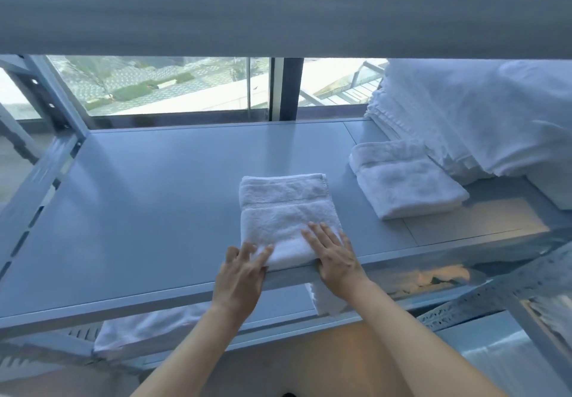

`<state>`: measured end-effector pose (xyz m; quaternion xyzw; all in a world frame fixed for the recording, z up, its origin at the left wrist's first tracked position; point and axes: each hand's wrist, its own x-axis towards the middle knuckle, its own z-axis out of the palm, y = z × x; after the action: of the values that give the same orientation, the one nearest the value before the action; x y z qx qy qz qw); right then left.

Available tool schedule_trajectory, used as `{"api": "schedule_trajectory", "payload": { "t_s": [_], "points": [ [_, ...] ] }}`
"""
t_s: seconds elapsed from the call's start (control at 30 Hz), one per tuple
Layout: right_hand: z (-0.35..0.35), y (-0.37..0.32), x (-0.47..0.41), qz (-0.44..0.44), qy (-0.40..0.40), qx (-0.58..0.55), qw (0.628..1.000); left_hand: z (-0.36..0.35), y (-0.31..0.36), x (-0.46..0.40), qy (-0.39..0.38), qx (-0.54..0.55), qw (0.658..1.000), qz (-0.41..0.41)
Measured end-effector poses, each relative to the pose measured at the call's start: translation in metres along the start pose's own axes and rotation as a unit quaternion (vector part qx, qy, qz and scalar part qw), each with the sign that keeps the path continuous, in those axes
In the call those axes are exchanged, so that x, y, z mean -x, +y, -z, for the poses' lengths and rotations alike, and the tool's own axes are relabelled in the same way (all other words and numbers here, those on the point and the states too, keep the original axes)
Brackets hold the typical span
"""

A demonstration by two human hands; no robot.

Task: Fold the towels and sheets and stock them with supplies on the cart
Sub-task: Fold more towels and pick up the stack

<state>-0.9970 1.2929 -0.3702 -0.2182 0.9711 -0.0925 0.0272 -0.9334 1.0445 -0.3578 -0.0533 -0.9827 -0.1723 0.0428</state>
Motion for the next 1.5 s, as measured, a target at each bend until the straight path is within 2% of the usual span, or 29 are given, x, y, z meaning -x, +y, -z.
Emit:
{"api": "schedule_trajectory", "payload": {
  "t_s": [0.2, 0.33, 0.47, 0.7, 0.93, 1.1, 1.23, 1.33, 1.5],
  "points": [
    [0.009, 0.004, 0.010, -0.020, -0.008, 0.001, 1.000, -0.002, 0.002, 0.000, -0.031, -0.029, 0.999, 0.016],
    [0.028, 0.029, 0.016, -0.066, 0.021, -0.004, 0.998, 0.000, 0.013, 0.001, -0.028, -0.043, 0.998, 0.026],
    [0.059, 0.083, 0.019, -0.108, 0.071, -0.004, 0.992, 0.004, 0.046, -0.011, 0.021, -0.013, 0.999, -0.022],
    [0.101, 0.172, 0.017, -0.127, 0.116, -0.034, 0.984, -0.015, 0.142, -0.088, 0.022, 0.016, 0.995, -0.094],
    [0.125, 0.269, -0.005, -0.131, 0.108, -0.049, 0.984, -0.045, 0.225, -0.163, 0.010, 0.015, 0.992, -0.123],
    [0.133, 0.317, -0.038, -0.120, 0.038, -0.060, 0.990, -0.069, 0.261, -0.205, -0.007, 0.025, 0.990, -0.141],
    [0.123, 0.327, -0.058, -0.115, -0.002, -0.054, 0.992, -0.085, 0.273, -0.226, -0.036, 0.025, 0.988, -0.146],
    [0.109, 0.325, -0.059, -0.117, 0.012, -0.046, 0.992, -0.096, 0.272, -0.226, -0.064, 0.034, 0.989, -0.129],
    [0.099, 0.316, -0.055, -0.118, 0.027, -0.045, 0.992, -0.102, 0.266, -0.215, -0.047, 0.046, 0.990, -0.122]
  ]
}}
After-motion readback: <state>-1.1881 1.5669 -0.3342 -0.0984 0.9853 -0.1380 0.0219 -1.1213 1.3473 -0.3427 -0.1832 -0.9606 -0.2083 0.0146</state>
